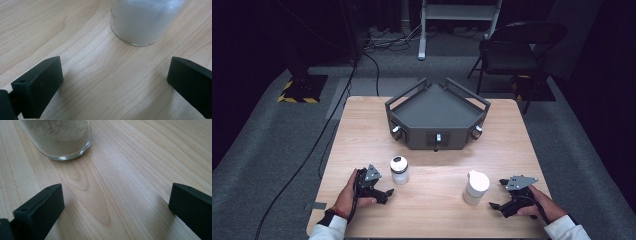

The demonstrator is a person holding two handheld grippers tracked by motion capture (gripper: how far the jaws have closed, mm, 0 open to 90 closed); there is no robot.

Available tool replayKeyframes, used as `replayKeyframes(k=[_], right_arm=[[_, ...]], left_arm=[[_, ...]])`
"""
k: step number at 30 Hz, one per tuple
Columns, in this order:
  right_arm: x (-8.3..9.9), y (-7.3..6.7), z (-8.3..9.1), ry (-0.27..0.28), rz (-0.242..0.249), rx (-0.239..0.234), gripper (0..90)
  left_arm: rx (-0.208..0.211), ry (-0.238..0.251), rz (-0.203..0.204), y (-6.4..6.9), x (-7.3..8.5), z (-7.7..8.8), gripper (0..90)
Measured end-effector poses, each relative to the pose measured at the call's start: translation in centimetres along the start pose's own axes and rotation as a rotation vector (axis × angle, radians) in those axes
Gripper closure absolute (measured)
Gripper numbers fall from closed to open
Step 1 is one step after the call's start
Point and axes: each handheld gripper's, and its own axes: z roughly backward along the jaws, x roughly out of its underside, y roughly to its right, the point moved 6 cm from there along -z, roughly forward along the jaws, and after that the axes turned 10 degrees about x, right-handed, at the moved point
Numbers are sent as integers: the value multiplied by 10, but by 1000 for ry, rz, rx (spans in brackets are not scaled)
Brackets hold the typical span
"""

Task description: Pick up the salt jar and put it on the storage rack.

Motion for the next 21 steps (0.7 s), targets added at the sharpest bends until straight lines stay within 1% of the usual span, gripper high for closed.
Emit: replayKeyframes(k=[6,10,13,14,15,16,20,21], right_arm=[[0,0,0,0,0,0,0],[0,0,0,0,0,0,0],[0,0,0,0,0,0,0],[0,0,0,0,0,0,0],[0,0,0,0,0,0,0],[0,0,0,0,0,0,0],[0,0,0,0,0,0,0],[0,0,0,0,0,0,0]], left_arm=[[-2,2,7,0,0,0,1],[9,23,41,-2,1,1,5],[16,28,45,-3,1,2,13],[17,30,43,-2,1,2,14],[12,37,27,0,0,3,14],[12,37,27,0,0,3,14],[11,66,14,2,-2,6,13],[7,67,3,3,-3,7,13]])
